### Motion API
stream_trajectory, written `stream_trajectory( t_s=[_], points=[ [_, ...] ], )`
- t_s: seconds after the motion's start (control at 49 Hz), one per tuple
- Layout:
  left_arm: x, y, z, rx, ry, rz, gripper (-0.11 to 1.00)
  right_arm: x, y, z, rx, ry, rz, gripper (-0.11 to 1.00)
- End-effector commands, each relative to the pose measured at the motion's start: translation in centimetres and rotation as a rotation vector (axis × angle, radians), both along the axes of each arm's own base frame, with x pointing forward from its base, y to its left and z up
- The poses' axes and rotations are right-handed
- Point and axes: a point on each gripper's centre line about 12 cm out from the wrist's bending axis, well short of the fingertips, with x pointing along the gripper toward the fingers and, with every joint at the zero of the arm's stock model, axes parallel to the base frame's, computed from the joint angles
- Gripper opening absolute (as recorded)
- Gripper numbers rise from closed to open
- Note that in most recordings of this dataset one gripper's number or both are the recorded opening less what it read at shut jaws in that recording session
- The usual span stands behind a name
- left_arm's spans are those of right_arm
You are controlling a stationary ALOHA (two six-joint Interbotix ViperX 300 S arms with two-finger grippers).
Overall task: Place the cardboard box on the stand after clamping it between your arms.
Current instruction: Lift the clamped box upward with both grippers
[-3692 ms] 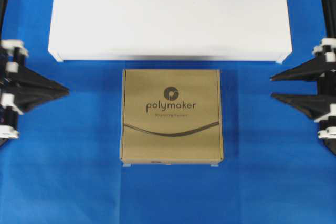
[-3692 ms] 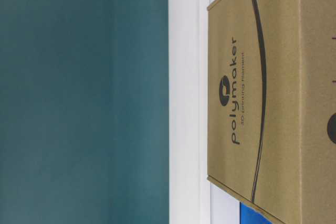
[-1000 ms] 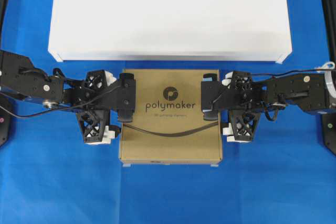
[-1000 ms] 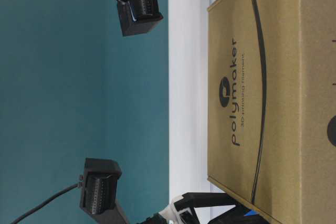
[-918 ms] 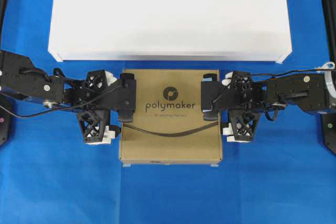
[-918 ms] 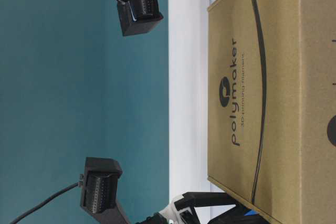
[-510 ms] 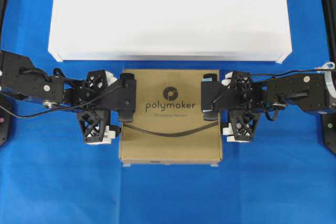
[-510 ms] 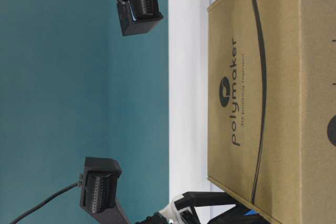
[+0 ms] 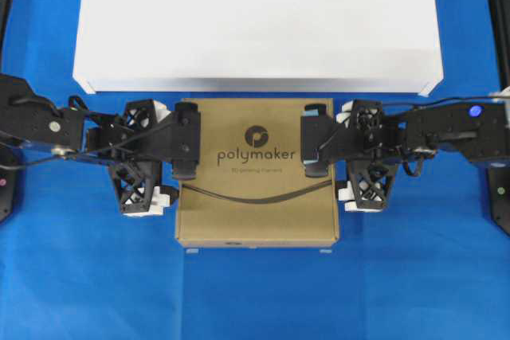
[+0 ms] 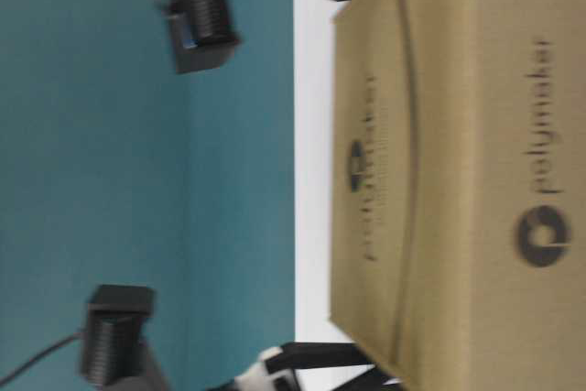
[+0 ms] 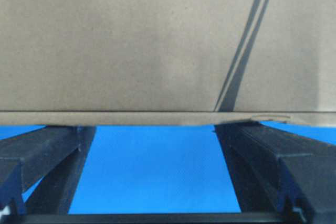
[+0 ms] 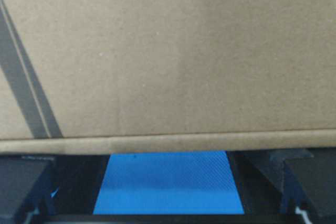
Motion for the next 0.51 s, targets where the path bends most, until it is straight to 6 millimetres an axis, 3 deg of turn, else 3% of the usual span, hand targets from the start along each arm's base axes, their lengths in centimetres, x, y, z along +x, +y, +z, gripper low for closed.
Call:
stream_trajectory(
  t_s=[0.0,0.286,0.49],
  points=[
    [1.6,0.0,5.2,0.006,-0.118,0.0,0.88,1.9,-0.2,5.1,-0.001,-0.112,-0.011,0.99],
    [1.3,0.5,12.6,0.012,-0.109,0.023,0.88,1.3,0.0,9.7,0.003,-0.111,-0.012,0.99],
    [1.2,0.6,14.8,0.012,-0.085,0.03,0.88,1.3,0.1,12.7,0.007,-0.11,-0.013,0.99]
  ],
)
